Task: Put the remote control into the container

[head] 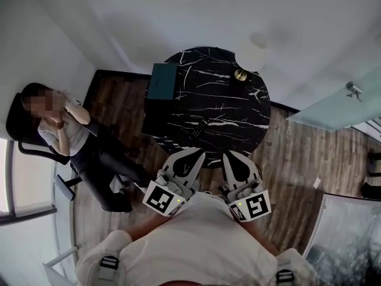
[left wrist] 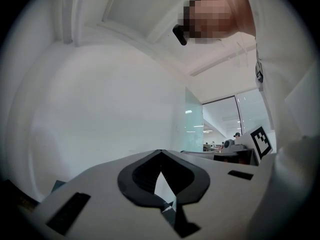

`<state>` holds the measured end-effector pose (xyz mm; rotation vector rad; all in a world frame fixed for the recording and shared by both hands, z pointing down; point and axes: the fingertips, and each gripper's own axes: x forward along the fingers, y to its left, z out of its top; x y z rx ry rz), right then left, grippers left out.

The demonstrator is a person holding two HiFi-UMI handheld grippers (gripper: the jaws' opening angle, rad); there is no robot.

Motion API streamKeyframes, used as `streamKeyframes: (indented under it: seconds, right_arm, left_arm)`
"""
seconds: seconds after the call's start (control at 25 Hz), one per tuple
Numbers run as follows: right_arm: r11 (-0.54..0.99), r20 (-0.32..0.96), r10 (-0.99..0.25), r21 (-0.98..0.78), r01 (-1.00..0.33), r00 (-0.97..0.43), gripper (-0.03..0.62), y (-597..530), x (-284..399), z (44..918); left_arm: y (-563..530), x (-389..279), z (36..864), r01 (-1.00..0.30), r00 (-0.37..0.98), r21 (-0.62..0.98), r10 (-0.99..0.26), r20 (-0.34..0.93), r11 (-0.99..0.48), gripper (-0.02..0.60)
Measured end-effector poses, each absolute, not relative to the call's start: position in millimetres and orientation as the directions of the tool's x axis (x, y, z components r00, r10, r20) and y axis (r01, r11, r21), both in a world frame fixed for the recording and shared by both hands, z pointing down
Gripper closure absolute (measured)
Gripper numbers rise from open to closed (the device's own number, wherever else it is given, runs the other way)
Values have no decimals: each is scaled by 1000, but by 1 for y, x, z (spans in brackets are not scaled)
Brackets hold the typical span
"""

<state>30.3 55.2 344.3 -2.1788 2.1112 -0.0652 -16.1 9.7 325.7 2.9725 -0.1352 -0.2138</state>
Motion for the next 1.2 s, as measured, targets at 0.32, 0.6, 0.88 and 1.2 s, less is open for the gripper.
streamKeyframes:
  seconds: [0.32,0.6,0.88,1.2]
  right_arm:
    - [-77,-58,-995,-117,-990,84,583,8,63,339]
    - [-56,-44,-997,-132,-990,62,583,-1,87,342]
    - [-53,17,-999,-169,-984,51,583,-6,106,366]
    - [-58,144,-989,-279,-958,18,583,2,104,429]
  left_arm:
    - [-39,18,323,-31,992,153,-49,-115,-988,575]
    - [-43,44,324,-50,993,147,-65,-97,-988,575]
    - [-49,56,349,-89,995,186,-94,-23,-979,575]
    - [-48,56,417,-140,986,281,-108,127,-949,575]
